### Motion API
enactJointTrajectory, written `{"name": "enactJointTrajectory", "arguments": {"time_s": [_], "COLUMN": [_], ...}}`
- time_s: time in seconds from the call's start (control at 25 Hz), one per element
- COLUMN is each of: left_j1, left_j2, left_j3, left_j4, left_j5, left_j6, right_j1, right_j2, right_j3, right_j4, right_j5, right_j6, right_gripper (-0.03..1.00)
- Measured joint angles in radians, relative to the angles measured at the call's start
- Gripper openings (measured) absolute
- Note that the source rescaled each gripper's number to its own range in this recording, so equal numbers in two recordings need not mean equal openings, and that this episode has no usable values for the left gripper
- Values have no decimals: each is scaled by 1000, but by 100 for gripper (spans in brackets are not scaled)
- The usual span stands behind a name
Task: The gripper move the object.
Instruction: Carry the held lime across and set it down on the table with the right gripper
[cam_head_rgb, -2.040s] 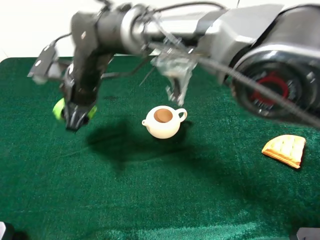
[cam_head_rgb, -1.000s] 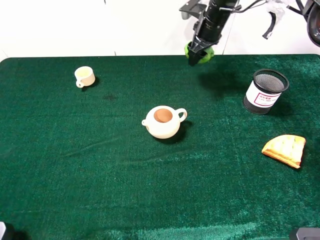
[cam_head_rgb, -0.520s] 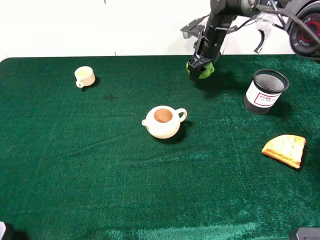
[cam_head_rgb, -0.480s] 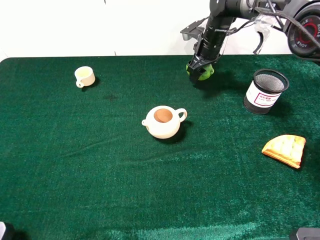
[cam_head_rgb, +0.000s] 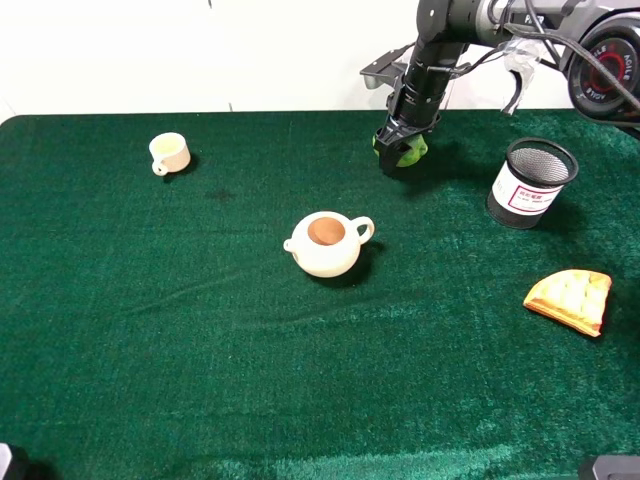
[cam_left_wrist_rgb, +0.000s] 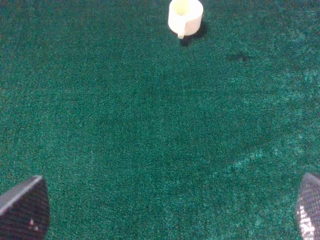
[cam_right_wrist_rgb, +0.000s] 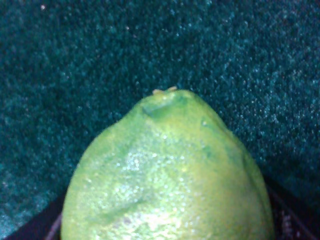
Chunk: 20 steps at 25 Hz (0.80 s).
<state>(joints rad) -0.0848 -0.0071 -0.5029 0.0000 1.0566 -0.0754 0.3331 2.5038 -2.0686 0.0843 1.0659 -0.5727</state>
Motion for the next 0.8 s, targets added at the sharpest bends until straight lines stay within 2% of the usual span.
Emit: {"name": "enactJointTrajectory", "arguments": {"time_s": [0.4, 0.48, 0.52, 0.56, 0.64, 0.68, 0.72, 0.8], "left_j1": [0, 0, 0, 0, 0, 0, 0, 0], "left_j2": [0, 0, 0, 0, 0, 0, 0, 0], "left_j3": [0, 0, 0, 0, 0, 0, 0, 0], "left_j4": [0, 0, 0, 0, 0, 0, 0, 0], "left_j5": [0, 0, 0, 0, 0, 0, 0, 0], "left_j6": [0, 0, 0, 0, 0, 0, 0, 0], "right_j1": [0, 0, 0, 0, 0, 0, 0, 0], "right_j2": [0, 0, 0, 0, 0, -2, -4, -12], "right_j3": [0, 0, 0, 0, 0, 0, 0, 0], "right_j4": [20, 23, 23, 23, 23, 23, 22, 19], "right_j5": [0, 0, 0, 0, 4, 6, 7, 14], "right_j6": [26, 49, 61, 75, 102, 116, 131, 146], "right_gripper": [0, 4, 11, 25, 64, 79, 87, 95]}}
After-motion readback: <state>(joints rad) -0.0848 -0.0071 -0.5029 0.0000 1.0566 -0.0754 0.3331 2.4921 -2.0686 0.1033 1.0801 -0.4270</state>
